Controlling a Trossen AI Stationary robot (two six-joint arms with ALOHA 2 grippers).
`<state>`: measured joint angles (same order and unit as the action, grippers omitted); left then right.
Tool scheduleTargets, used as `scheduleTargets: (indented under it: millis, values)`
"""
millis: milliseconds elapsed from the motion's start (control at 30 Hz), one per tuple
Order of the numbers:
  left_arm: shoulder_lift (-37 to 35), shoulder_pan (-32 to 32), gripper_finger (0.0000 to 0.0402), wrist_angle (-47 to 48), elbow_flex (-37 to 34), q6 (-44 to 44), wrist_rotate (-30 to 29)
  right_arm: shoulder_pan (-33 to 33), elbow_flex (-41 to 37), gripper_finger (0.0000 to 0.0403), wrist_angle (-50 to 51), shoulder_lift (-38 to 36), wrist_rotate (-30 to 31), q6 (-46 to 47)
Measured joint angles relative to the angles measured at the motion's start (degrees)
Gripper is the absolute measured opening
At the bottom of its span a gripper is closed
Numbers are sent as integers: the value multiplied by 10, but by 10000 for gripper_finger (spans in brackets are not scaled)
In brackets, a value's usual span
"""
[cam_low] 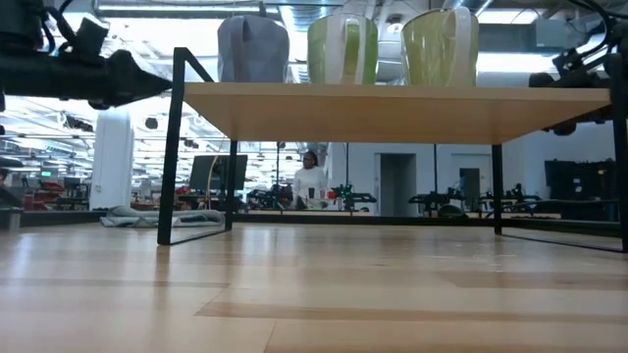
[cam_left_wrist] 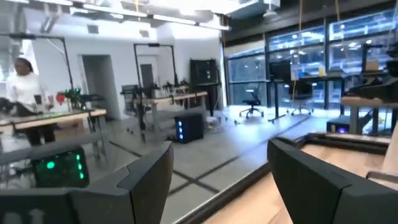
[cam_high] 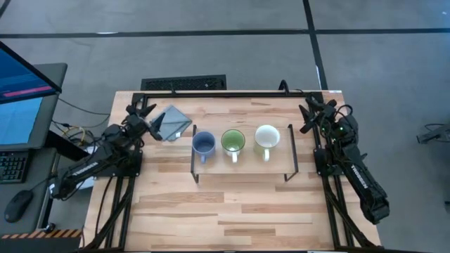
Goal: Stack small to large cups/mugs on shelf
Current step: Return to Home Position
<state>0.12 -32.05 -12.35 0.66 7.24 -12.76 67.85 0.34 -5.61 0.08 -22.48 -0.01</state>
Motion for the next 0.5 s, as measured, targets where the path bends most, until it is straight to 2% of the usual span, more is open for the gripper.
scheduleTargets:
  millis: [333,500]
  values:
    - [0,0,251,86,0,-25,-2,0,0,221,5,0,0,-29]
    - [1,0,251,88,-1,-34,16,0,0,221,5,0,0,-30]
